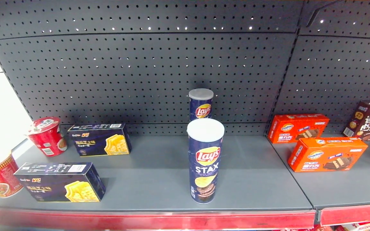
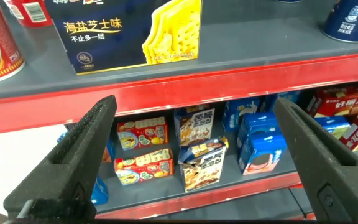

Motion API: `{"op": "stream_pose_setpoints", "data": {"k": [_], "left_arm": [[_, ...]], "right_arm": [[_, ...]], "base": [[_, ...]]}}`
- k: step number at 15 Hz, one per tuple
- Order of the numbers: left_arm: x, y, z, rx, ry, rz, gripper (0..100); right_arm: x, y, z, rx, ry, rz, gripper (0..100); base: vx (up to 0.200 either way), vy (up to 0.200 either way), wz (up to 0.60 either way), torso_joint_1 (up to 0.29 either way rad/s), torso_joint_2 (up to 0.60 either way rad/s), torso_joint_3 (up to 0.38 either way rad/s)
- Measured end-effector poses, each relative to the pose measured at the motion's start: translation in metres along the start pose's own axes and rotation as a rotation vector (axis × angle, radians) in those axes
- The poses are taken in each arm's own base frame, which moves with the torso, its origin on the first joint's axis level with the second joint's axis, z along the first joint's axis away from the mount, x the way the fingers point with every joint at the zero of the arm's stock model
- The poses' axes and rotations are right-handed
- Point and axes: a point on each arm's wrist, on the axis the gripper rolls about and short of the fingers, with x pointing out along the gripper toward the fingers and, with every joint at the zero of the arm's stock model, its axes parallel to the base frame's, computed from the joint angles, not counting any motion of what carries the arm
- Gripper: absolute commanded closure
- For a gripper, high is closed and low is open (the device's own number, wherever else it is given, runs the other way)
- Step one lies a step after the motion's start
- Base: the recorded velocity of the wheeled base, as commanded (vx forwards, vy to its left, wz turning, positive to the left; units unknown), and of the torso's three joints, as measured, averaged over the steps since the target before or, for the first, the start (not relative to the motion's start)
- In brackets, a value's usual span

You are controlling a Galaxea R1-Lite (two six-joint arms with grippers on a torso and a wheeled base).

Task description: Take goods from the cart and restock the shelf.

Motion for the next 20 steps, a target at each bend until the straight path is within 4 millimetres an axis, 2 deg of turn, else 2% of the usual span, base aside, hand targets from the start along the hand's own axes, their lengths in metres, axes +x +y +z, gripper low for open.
{"op": "stream_pose_setpoints", "data": {"k": [3, 20], "left_arm": [[0.0001, 0.0000, 0.0001, 0.000, 0.000, 0.001, 0], [0.0001, 0.0000, 0.0001, -0.001, 0.000, 0.002, 0]], "right_arm": [[0.0000, 0.0000, 0.0001, 0.001, -0.001, 0.000, 0], [0.0000, 0.0000, 0.0000, 0.001, 0.000, 0.000, 0]], "base": [[0.000, 0.000, 0.00, 0.089, -0.24, -0.136], [0.000, 0.000, 0.00, 0.000, 0.00, 0.000]]}}
